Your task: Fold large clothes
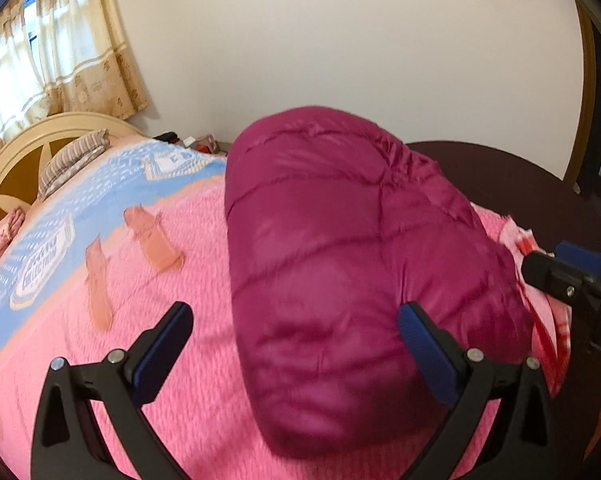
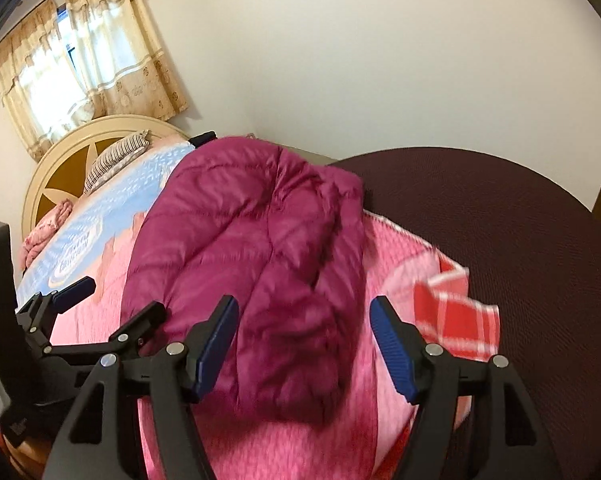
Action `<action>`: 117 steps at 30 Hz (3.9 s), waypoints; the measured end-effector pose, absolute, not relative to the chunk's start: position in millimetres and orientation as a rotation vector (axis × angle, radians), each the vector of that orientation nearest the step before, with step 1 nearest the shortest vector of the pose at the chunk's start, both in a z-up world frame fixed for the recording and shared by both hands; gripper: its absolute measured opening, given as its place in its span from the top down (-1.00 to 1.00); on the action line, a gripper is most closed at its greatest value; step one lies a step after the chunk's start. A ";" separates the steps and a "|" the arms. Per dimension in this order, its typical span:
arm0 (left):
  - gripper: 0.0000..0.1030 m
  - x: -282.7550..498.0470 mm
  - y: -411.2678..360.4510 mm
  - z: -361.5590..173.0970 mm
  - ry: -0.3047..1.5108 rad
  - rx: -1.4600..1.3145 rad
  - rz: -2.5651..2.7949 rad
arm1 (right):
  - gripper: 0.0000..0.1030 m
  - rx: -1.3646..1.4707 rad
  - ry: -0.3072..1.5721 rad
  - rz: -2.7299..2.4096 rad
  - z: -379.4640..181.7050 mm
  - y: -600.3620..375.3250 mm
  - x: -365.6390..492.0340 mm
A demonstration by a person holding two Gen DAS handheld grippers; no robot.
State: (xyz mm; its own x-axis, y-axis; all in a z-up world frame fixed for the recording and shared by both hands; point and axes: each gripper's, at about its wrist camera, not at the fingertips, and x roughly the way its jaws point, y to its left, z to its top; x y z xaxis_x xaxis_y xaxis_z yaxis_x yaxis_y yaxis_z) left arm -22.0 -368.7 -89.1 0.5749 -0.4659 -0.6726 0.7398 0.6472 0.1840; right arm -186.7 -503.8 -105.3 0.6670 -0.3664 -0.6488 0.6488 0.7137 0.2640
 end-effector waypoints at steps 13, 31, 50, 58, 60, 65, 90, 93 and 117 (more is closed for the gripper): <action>-1.00 -59.7 -318.1 -86.1 0.673 0.455 -0.776 | -0.33 0.421 0.629 -0.596 -87.6 -445.4 -218.5; -1.00 -91.0 -247.5 -0.4 0.410 0.232 -0.753 | -0.37 0.353 0.391 -0.564 3.5 -382.2 -259.4; -1.00 -102.8 -227.2 21.8 0.294 0.153 -0.743 | -0.54 0.277 0.240 -0.620 37.5 -351.6 -283.0; -1.00 -100.0 -224.9 21.7 0.314 0.143 -0.742 | -0.55 0.269 0.238 -0.617 37.2 -348.5 -283.4; -1.00 -100.0 -224.7 21.7 0.315 0.144 -0.742 | -0.55 0.271 0.244 -0.615 36.0 -348.3 -282.6; -1.00 -99.5 -224.5 21.5 0.316 0.145 -0.743 | -0.55 0.279 0.254 -0.608 34.7 -348.2 -281.5; -1.00 -91.5 -220.6 24.2 0.313 0.161 -0.720 | -0.55 0.298 0.249 -0.627 33.0 -348.4 -285.0; -1.00 -90.9 -221.7 24.5 0.312 0.172 -0.710 | -0.55 0.303 0.253 -0.629 31.6 -348.4 -285.1; -1.00 -75.8 -223.5 19.4 0.336 0.173 -0.678 | -0.55 0.308 0.263 -0.638 27.5 -342.8 -284.1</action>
State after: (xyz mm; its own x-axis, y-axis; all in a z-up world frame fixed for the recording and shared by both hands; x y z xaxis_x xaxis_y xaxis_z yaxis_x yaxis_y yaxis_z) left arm -75.8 -223.5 19.4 0.7282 -0.5841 -0.3586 0.6392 0.7675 0.0478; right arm -284.0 -342.8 27.5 0.7731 -0.5402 -0.3324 0.6175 0.7607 0.2000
